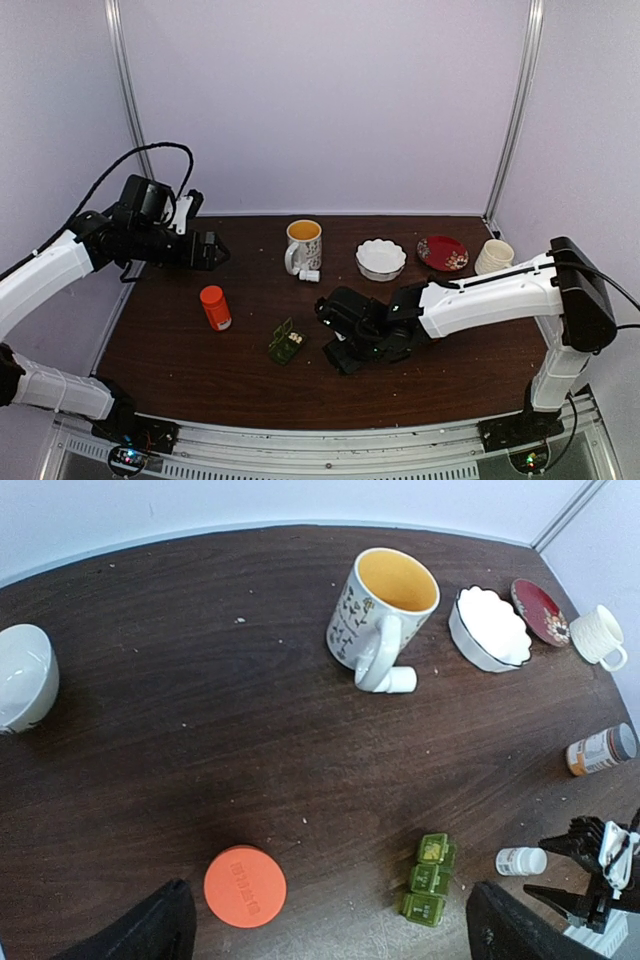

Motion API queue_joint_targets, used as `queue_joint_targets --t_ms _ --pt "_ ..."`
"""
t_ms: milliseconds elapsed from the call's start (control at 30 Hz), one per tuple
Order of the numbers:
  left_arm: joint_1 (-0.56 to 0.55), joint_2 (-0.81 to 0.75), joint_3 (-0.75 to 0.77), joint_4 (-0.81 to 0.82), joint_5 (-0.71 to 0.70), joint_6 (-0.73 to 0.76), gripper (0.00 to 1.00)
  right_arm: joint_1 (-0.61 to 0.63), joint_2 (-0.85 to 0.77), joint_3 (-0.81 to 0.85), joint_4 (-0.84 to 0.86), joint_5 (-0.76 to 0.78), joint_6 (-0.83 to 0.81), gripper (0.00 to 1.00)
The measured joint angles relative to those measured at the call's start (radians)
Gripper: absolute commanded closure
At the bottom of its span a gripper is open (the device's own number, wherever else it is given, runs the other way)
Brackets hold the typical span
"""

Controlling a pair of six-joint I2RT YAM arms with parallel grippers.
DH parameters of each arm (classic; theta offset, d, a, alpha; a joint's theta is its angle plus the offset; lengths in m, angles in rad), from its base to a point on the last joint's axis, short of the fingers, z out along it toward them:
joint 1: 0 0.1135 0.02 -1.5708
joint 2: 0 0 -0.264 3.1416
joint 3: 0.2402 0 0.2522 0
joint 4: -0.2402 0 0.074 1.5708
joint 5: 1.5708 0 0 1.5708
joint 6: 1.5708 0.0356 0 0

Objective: Sort the pills into containers
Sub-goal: Place the pill bottle at the center of the board, then pick up the pill bottle from the center of the board.

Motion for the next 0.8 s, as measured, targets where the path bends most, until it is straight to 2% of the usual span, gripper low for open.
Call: queue_joint_targets --t_ms 67,267,500,600,667,800 --pt "-0.006 0.0 -0.001 0.0 0.023 -0.004 0.02 0.002 0.0 0.0 0.007 0.003 0.006 0.3" --pt "-0.092 0.002 0.0 -0.001 0.021 -0.015 0.05 0.002 -0.064 -0.042 0.062 0.022 -0.003 0.31" --pt "-0.302 0.09 0.058 -0.031 -0.086 -0.019 0.09 0.003 -0.336 -0.244 0.24 0.061 -0.047 0.3" --pt "-0.381 0.158 0.096 -0.046 -0.135 -0.026 0.12 0.003 -0.48 -0.364 0.339 0.092 -0.056 0.24" --pt "-0.438 0.21 0.122 -0.057 -0.177 -0.037 0.17 0.003 -0.571 -0.442 0.41 0.12 -0.065 0.24" --pt "-0.536 0.313 0.181 -0.074 -0.22 -0.076 0.17 0.003 -0.669 -0.521 0.496 0.219 -0.072 0.18"
